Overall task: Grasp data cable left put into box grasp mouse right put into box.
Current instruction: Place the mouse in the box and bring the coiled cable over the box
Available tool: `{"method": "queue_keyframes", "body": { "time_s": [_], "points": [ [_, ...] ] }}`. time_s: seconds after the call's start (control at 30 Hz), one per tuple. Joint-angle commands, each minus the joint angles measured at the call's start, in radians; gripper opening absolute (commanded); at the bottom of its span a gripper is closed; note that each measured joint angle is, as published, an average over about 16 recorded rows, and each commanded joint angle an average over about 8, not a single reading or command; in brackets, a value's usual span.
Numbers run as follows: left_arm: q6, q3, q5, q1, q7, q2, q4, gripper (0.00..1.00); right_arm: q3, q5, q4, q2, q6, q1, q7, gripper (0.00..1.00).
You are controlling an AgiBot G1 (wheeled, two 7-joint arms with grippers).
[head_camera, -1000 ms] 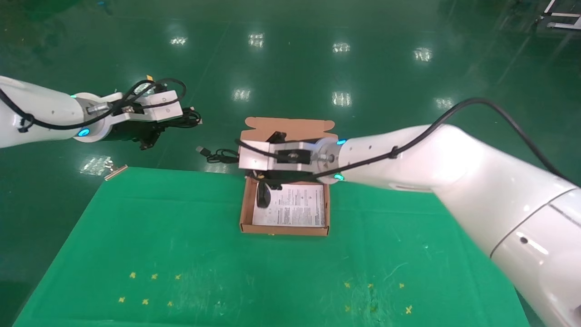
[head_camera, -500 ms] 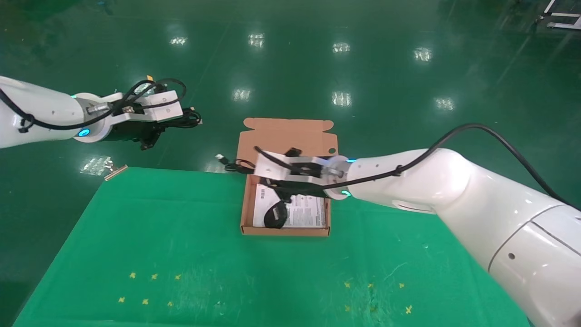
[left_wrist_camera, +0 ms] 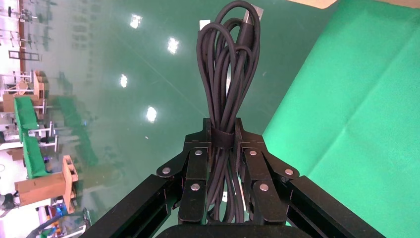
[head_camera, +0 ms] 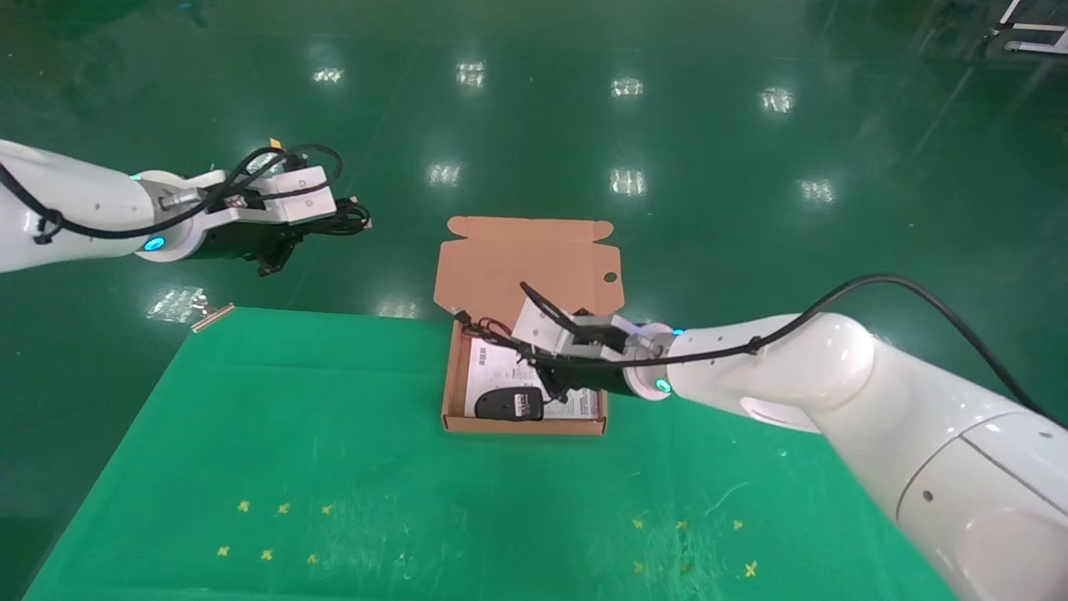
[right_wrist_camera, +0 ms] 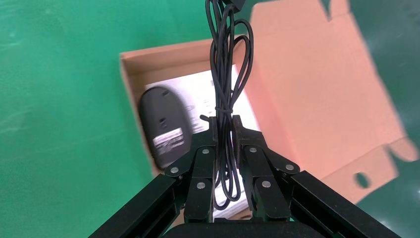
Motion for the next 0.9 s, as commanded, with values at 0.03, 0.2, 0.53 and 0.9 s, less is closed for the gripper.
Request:
{"method": "queue_keyframes", "body": {
  "time_s": [0.03,0.2,0.53,0.9],
  "points": [
    [0.0,0.0,0.0,0.0,0.0,0.0,0.0,0.0,-0.005,0.016,-0.006,0.0,-0.001,-0.009,0.011,0.34],
    [0.0,0.0,0.0,0.0,0.0,0.0,0.0,0.0,-0.018,0.031,-0.014,0.0,-0.006,-0.012,0.021,0.94],
    [-0.009,0.007,-0.02,0.031,0.016,0.018,-0.013,0.0,-0.033,0.035,0.023,0.035,-0.004,-0.015,0.033,1.0],
    [-0.092,0.034,-0.065,0.147,0.078,0.084,-0.026,0.0,-0.048,0.009,0.103,0.121,0.016,0.014,0.068,1.0]
  ]
}}
